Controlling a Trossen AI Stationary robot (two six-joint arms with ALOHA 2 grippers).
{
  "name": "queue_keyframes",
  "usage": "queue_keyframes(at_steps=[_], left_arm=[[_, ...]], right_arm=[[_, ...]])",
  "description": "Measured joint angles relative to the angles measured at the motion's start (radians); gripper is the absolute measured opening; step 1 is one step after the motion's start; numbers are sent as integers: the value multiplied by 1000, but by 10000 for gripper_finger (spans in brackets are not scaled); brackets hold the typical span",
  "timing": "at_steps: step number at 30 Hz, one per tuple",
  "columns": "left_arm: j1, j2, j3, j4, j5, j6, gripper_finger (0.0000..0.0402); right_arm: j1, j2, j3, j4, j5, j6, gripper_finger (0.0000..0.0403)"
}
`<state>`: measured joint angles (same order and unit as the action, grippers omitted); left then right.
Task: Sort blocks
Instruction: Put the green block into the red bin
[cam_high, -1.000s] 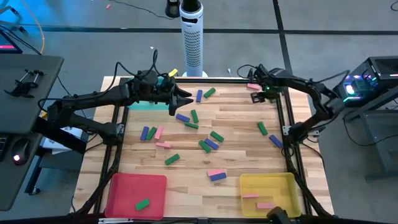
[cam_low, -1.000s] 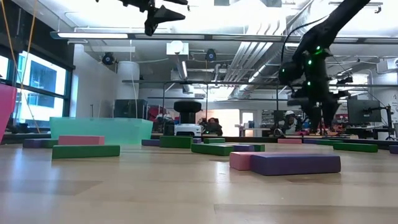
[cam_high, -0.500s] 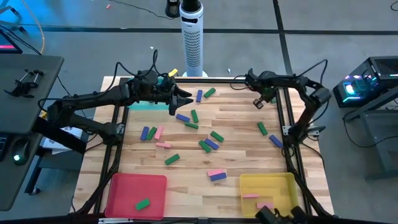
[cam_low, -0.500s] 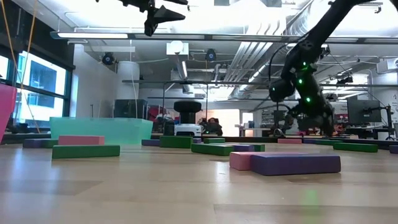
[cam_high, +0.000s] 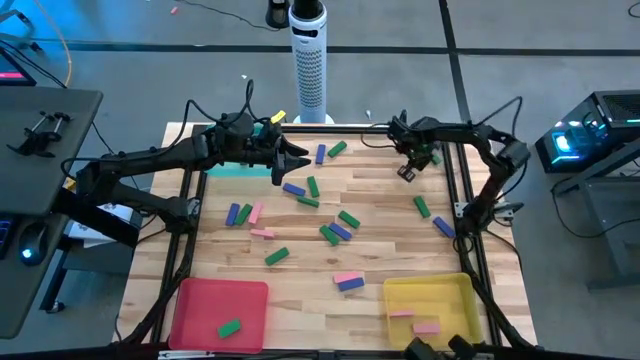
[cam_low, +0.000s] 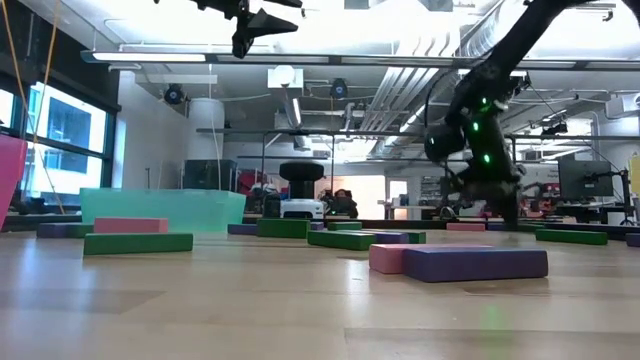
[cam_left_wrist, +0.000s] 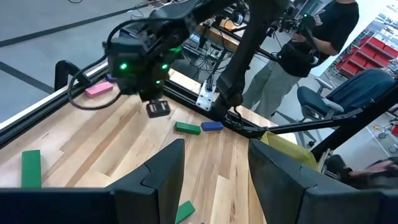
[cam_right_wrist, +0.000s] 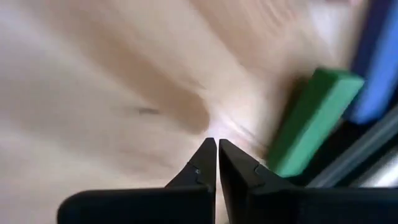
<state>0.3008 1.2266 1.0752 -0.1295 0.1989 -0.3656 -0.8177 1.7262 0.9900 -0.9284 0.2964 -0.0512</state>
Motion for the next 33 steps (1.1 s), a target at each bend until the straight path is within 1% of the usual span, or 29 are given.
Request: queue_keyframes(at_steps=[2, 4, 6, 9, 11, 14, 18, 21, 23, 27, 31, 33], left_arm=[[0, 0, 0, 0, 0, 0, 163], [0, 0, 0, 0, 0, 0, 163], [0, 0, 0, 0, 0, 0, 163], [0, 0, 0, 0, 0, 1, 163], [0, 0, 0, 0, 0, 1, 163], [0, 0, 0, 0, 0, 1, 163], [0, 0, 0, 0, 0, 0, 163], [0, 0, 0, 0, 0, 1, 163], [0, 0, 0, 1, 0, 1, 163], [0, 0, 0, 0, 0, 1, 163], [-1, 0, 0, -3, 0, -10, 163], [-1, 0, 0, -4, 0, -16, 163]], right_arm=[[16, -46, 15, -14, -17, 5, 0], [16, -82, 23, -28, 9, 41, 0], [-12, -110, 25, -31, 54, 64, 1], [-80, -118, 36, -29, 40, 70, 18], [-124, -113, 41, -32, 32, 75, 45], [-178, -91, 57, -27, 36, 117, 97], [-195, -38, 93, 6, 12, 130, 163], [-210, 25, 117, -26, 0, 118, 196], [-212, 56, 153, -21, 4, 92, 205], [-211, 115, 190, -49, -16, 22, 208], [-248, 140, 216, -56, -89, -88, 209], [-268, 142, 216, -58, -130, -115, 209]])
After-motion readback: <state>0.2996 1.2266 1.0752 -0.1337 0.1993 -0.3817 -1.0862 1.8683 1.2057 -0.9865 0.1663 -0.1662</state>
